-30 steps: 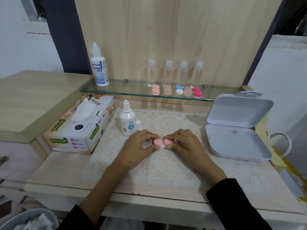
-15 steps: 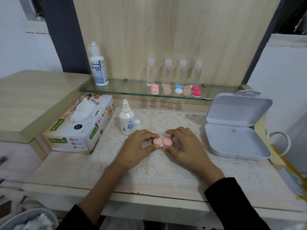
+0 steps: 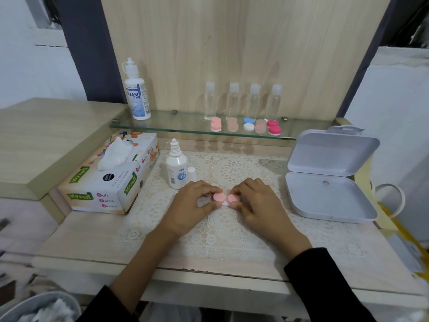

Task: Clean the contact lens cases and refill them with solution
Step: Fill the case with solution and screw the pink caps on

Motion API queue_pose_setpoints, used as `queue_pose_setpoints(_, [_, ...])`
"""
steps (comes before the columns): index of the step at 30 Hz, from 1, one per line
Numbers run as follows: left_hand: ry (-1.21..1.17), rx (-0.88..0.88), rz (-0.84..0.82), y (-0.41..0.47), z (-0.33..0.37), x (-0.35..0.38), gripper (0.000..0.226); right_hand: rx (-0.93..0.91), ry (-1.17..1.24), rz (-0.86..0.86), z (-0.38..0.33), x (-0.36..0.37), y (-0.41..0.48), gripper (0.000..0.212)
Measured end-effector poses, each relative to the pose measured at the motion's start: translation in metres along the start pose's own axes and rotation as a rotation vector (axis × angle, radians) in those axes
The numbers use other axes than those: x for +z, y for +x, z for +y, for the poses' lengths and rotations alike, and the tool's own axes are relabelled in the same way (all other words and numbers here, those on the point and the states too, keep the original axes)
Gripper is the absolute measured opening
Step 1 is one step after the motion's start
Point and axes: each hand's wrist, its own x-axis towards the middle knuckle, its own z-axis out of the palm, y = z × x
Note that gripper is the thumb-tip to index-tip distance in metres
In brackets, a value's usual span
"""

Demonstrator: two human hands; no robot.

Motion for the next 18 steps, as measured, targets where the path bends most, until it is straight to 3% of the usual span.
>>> queue_pose_setpoints(18, [0.037,0.009,0.026,0.0,0.003,0.0,0.028,0.052,-0.312,0.079,-0.015,0.006,0.0,0.028])
